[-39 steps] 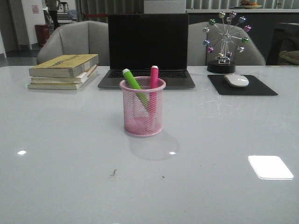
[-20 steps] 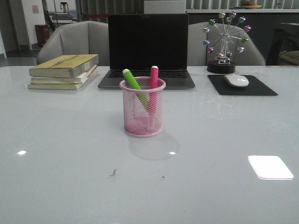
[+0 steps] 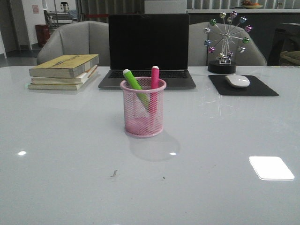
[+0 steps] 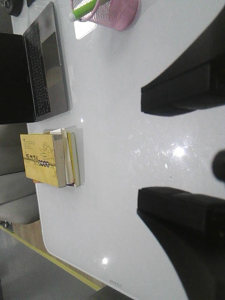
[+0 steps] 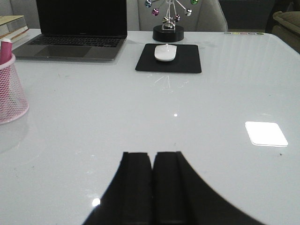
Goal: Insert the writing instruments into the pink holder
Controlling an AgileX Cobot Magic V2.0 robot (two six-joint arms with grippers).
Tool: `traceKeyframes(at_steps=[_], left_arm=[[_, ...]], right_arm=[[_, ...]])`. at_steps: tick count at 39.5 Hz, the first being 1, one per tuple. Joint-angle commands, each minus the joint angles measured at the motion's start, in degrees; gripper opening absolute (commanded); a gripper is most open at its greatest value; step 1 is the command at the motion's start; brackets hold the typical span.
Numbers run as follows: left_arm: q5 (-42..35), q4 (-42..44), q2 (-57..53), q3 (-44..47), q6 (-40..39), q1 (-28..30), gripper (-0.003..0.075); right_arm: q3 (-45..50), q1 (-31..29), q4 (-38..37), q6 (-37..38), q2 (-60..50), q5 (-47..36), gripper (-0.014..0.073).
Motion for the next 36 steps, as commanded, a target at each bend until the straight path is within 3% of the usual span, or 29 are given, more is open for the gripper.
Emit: traceKeyframes(at_steps=[1,20,27,34,36], left_arm=[[-4.7,-0.5,0.2,-1.6,0.0,0.1,0.0403],[-4.9,2.3,0.2,-1.6,0.0,0.1,0.0391],[-4.8,2.2,-0.1,-1.6,0.0,0.1,0.0292],[-7.9,-3.1,-3.0,-1.6,0.0,0.1,0.0093],[-9.7,-4.1,-4.1,-1.6,0.0,0.1,0.0097]], right_arm=[[0.1,-0.3,-0.4,-0.1,-1.2,-4.2,0.0021],[0.1,-0.3,-0.4,-0.1,-1.2,-4.2,0.0021],[0.1,-0.3,-0.4,-0.1,-1.2,-4.2,0.0021],[0.1,-0.3,-0.4,-0.1,-1.2,-4.2,0.0021],[0.1,-0.3,-0.4,-0.1,-1.2,-4.2,0.0021]])
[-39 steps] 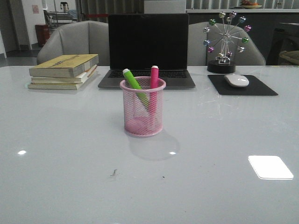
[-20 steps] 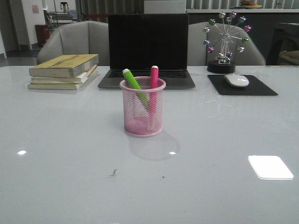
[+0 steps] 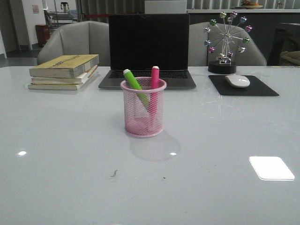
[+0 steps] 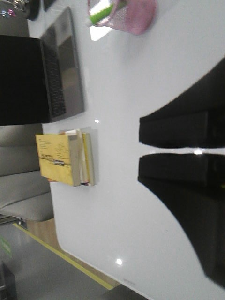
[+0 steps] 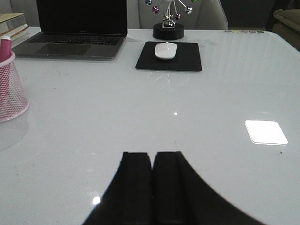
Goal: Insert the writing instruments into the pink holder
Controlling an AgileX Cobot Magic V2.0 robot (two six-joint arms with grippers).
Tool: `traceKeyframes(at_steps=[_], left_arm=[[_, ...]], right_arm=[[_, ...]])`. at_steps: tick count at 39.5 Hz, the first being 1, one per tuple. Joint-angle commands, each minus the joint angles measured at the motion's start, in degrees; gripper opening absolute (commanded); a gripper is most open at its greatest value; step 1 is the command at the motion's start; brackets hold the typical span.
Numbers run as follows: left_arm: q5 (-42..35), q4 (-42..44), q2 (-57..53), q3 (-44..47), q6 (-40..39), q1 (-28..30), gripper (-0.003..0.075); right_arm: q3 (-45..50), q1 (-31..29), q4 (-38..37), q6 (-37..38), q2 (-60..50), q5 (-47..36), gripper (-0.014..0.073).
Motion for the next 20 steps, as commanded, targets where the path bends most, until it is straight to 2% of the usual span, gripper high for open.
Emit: traceKeyframes(at_steps=[1,11,20], left_arm=[[-9.1,-3.0,-1.5,-1.6,0.0,0.1,0.0099],[-12.9,-3.8,-5.1,-0.4,0.0,1.0,0.0099],[-19.6,-3.8,-13.2,10.4,0.0,1.9,0.0099]], right_arm=[[0.1,-0.3,-0.4,-0.1,-1.2,-4.6,0.0021],[0.1,-0.3,-0.4,-0.1,-1.2,-4.6,0.0021],[0.1,-0.3,-0.4,-0.1,-1.2,-4.6,0.0021]])
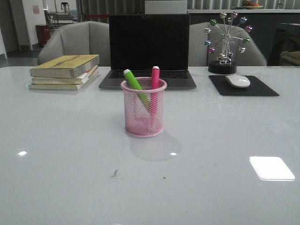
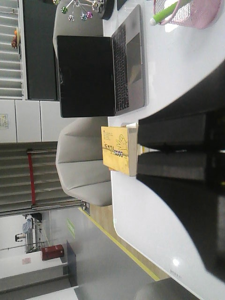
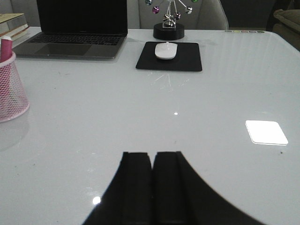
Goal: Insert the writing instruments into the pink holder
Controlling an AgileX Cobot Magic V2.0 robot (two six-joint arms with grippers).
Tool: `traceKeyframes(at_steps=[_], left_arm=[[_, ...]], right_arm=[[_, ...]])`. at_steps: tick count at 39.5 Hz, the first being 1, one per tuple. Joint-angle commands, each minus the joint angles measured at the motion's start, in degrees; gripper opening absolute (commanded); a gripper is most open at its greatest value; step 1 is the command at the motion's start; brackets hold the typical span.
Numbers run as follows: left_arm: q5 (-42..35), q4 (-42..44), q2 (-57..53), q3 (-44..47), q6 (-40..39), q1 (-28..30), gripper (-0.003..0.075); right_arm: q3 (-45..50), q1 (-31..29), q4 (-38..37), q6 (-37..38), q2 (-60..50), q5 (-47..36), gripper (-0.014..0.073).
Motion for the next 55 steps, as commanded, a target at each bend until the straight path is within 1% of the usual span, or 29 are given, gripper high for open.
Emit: traceKeyframes(at_steps=[1,5,11,22,31,35,37,44,55], left_arm=[[-8.2,-0.8,-2.3,2.1,0.0,0.2,0.0099],[-11.0,-0.8,-5.5,6.4,0.0,0.2,0.0099],[-12.5,-0.8,-8.9,11.3,0.0,0.2,0.0099],[-14.2,-0.8,-9.3,17.0,0.0,0.2,0.0099],[-20.5,-1.6,-9.4,22.5,0.0,0.2,0.0099],[-20.6,-1.9,-11.2,24.3,0.0,0.2,0.0099],[-17.8,-1.9,-12.7,24.2,0.0,0.2,0.0099],[-14.7,-1.9,-12.8,24.2,0.0,0.2,0.0099],[-14.8,-1.9,-12.8,24.2,0.0,0.2,0.0099]], right_arm=[[0.1,-0.3,-0.4,-0.1,-1.2,-4.6,0.0021],[0.1,-0.3,-0.4,-0.1,-1.2,-4.6,0.0021],[0.1,-0.3,-0.4,-0.1,-1.2,-4.6,0.0021],[0.1,-0.3,-0.4,-0.1,-1.2,-4.6,0.0021],[0.1,-0.3,-0.4,-0.1,-1.2,-4.6,0.0021],[0.1,-0.3,-0.4,-0.1,-1.2,-4.6,0.0021],[0.1,-0.3,-0.4,-0.1,-1.2,-4.6,0.0021],[0.1,-0.3,-0.4,-0.1,-1.2,-4.5,0.0021],[0.1,-0.3,-0.4,-0.1,-1.2,-4.5,0.0021]])
